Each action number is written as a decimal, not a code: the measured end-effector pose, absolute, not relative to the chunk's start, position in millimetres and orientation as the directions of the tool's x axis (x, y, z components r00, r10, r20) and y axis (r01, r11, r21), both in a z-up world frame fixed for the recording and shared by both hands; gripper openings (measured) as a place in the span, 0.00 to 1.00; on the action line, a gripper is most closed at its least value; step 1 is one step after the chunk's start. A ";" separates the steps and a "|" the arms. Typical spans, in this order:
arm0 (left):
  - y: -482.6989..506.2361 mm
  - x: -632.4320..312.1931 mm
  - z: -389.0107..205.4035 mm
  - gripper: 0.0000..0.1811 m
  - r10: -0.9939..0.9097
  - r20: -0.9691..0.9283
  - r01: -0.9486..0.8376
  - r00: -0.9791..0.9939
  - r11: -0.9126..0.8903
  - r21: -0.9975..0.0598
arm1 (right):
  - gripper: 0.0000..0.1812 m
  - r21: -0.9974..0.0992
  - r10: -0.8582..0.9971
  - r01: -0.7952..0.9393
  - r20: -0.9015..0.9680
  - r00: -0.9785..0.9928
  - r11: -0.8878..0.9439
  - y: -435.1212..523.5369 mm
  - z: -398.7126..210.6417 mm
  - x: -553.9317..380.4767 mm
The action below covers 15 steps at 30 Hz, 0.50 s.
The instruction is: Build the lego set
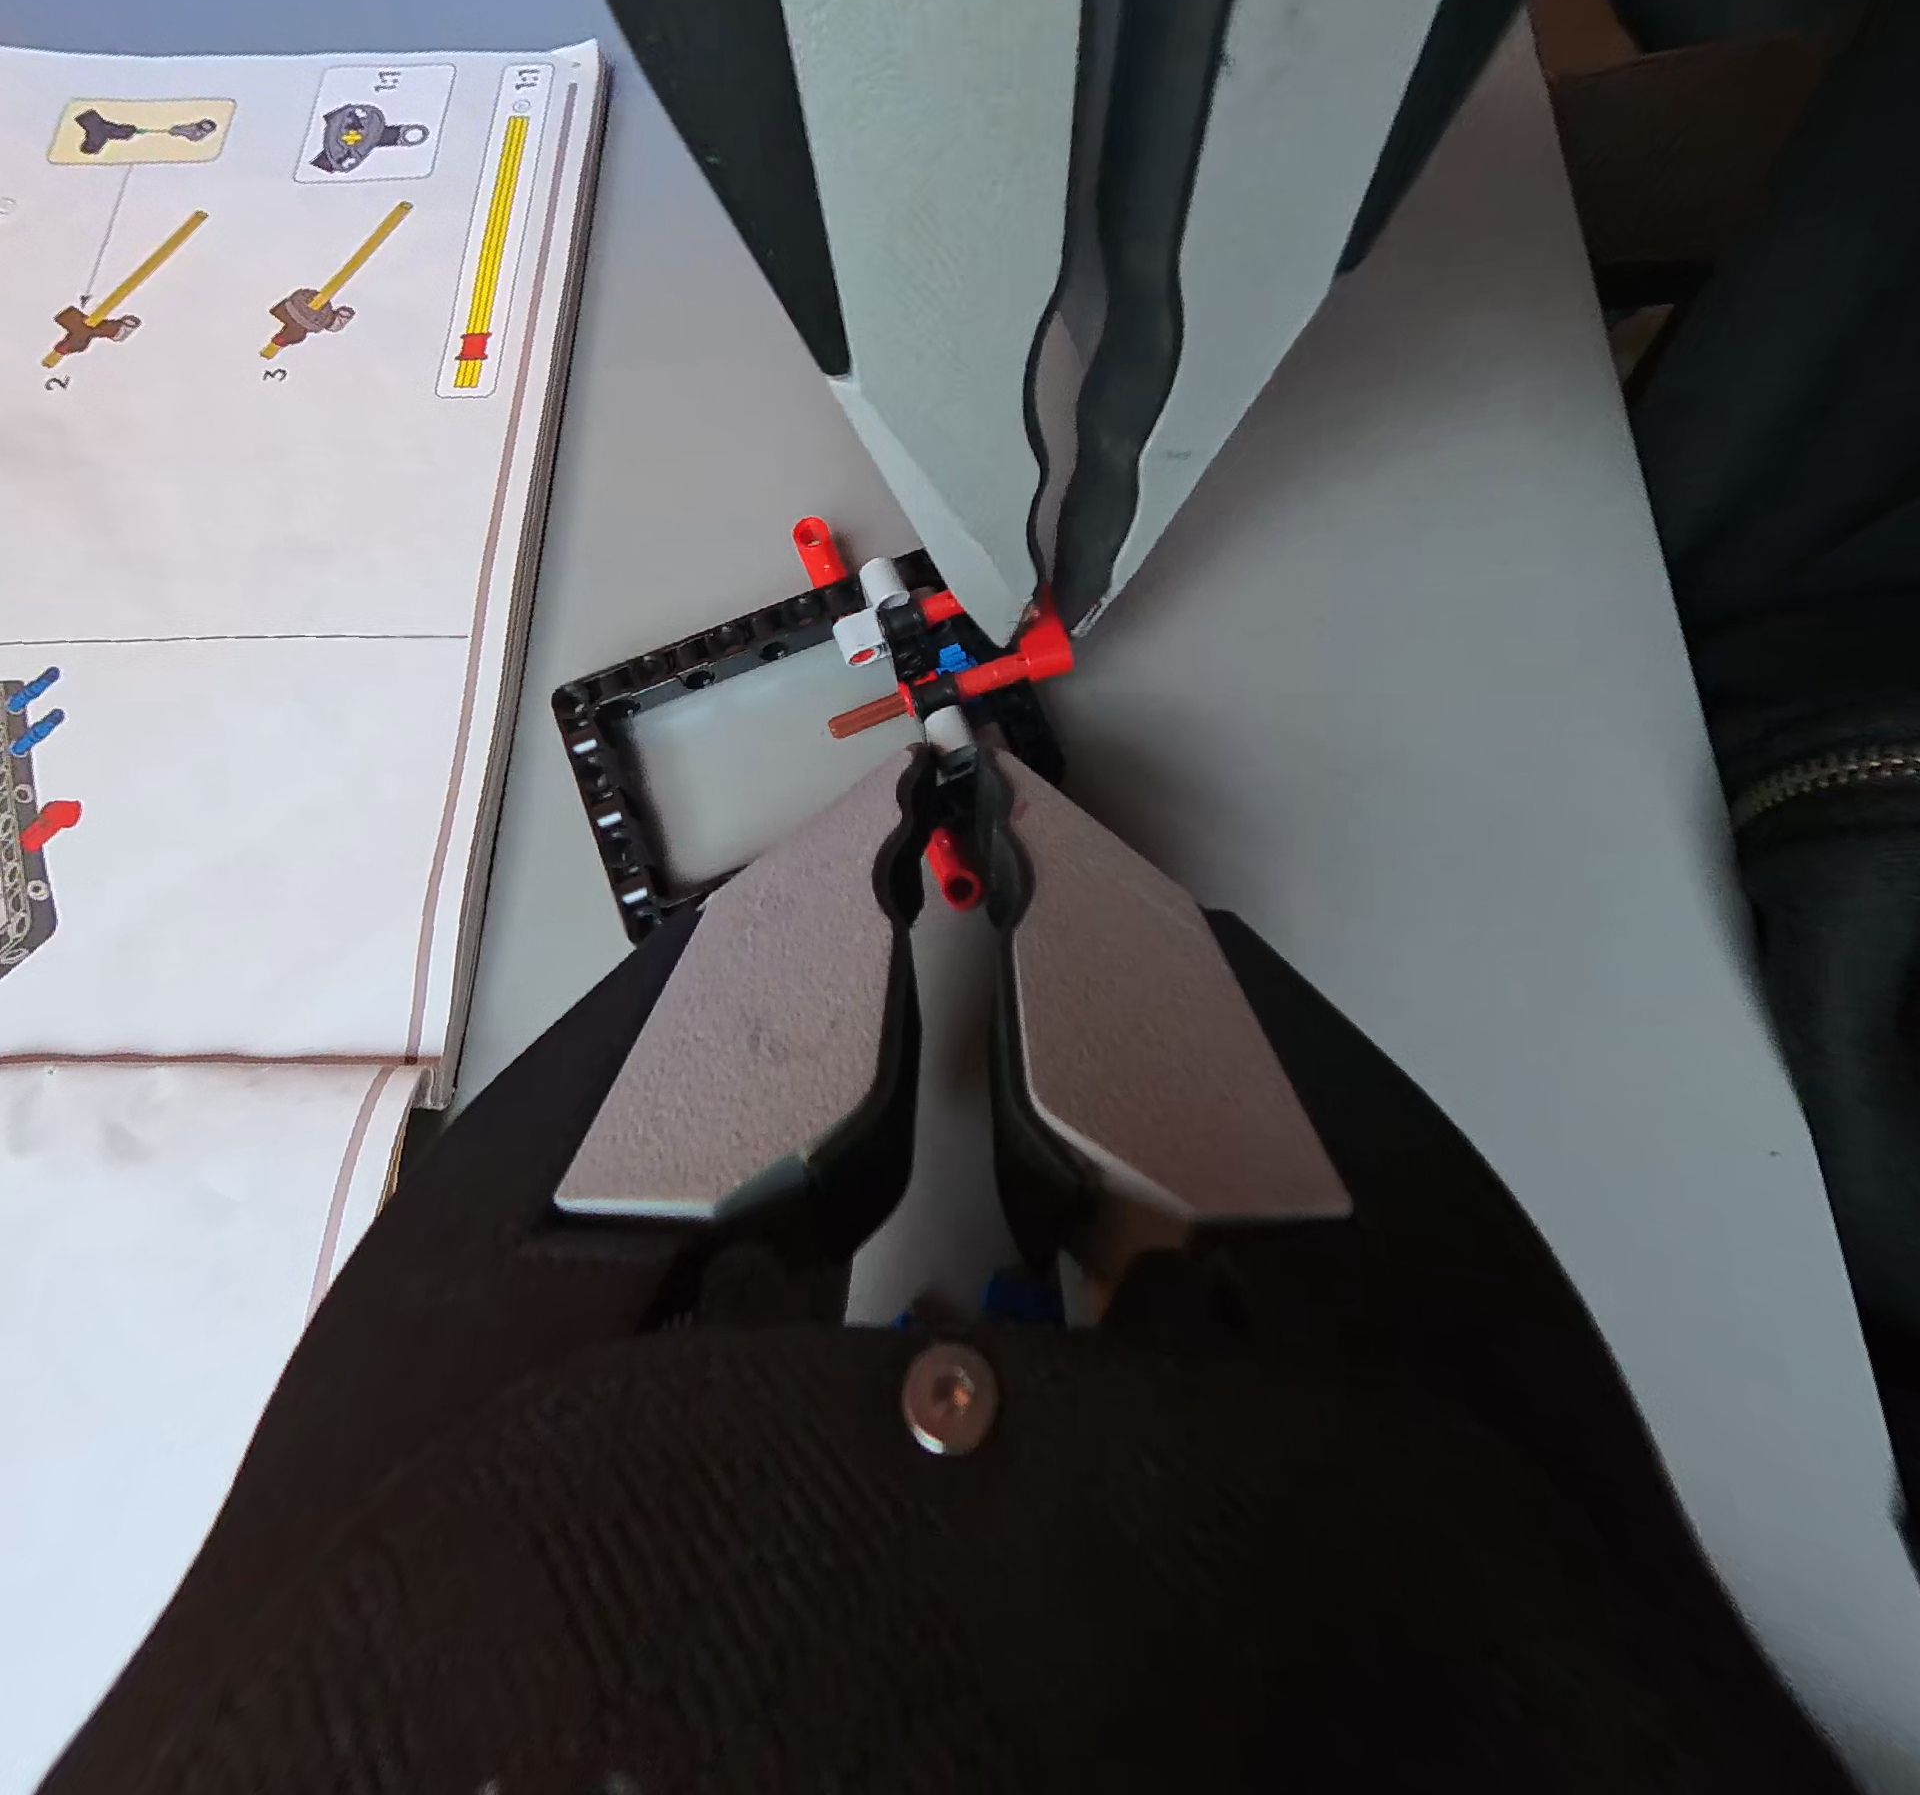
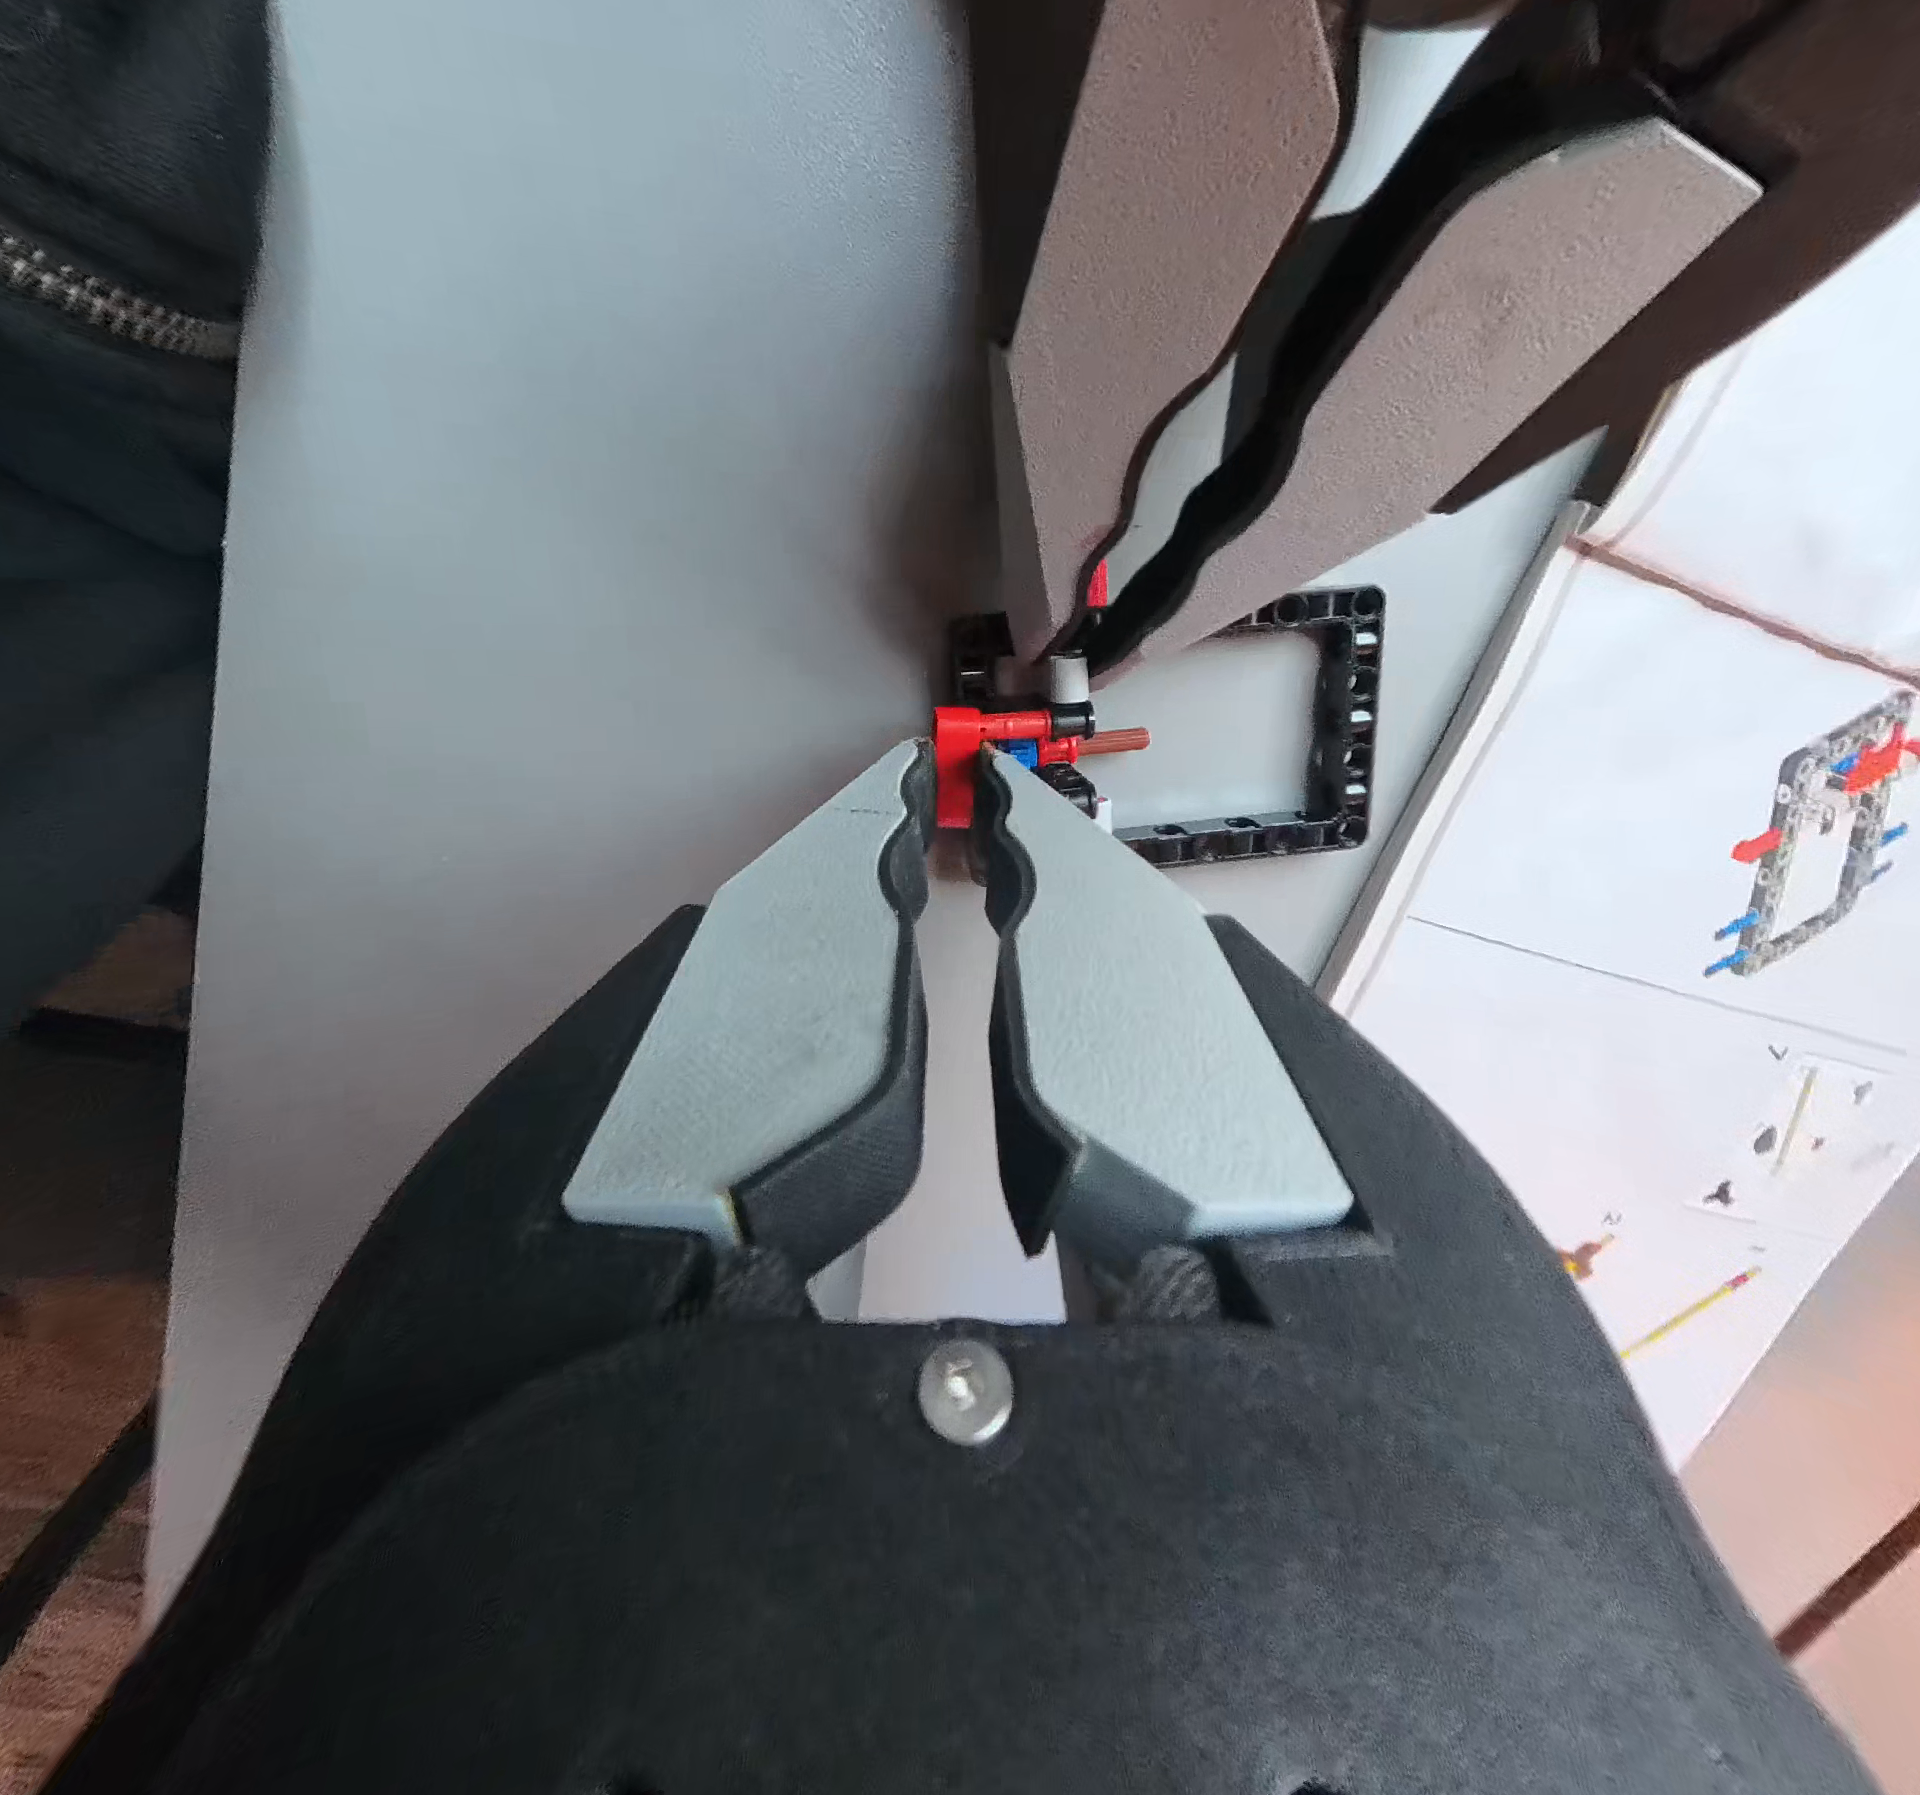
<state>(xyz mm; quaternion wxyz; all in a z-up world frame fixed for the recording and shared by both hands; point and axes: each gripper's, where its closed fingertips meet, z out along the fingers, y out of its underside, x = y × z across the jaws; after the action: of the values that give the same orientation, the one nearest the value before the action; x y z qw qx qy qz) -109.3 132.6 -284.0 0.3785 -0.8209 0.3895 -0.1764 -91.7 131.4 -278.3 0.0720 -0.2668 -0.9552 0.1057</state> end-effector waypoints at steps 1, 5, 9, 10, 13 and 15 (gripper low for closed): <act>133.4 -109.3 -284.1 0.03 -0.772 -0.014 -0.511 0.635 -0.406 -0.757 | 0.02 -0.223 0.490 0.459 0.105 -0.866 0.860 132.6 -278.6 -91.6; 133.3 -110.9 -284.1 0.03 -0.770 0.002 -0.501 0.637 -0.416 -0.759 | 0.02 -0.054 0.275 0.271 0.309 -0.911 0.961 133.4 -278.8 -94.7; 133.4 -111.1 -284.1 0.03 -0.771 -0.005 -0.504 0.637 -0.412 -0.759 | 0.02 -0.094 0.361 0.349 0.286 -0.888 0.933 135.0 -278.6 -94.4; 132.2 -109.1 -283.9 0.03 -0.778 0.001 -0.505 0.628 -0.409 -0.760 | 0.02 -0.164 0.449 0.422 0.200 -0.871 0.891 133.3 -278.2 -92.6; 133.5 -108.3 -284.0 0.03 -0.778 -0.006 -0.510 0.629 -0.407 -0.758 | 0.02 -0.192 0.414 0.381 0.177 -0.893 0.904 133.3 -278.8 -90.6; 132.9 -109.3 -284.0 0.03 -0.781 0.004 -0.507 0.624 -0.408 -0.760 | 0.02 -0.095 0.262 0.245 0.283 -0.923 0.965 133.6 -279.1 -92.4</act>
<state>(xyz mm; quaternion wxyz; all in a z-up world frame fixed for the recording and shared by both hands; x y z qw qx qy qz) -109.3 132.9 -284.0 0.3760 -0.8189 0.3932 -0.1828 -92.4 133.6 -279.1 0.1481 -0.1293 -0.9801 0.0288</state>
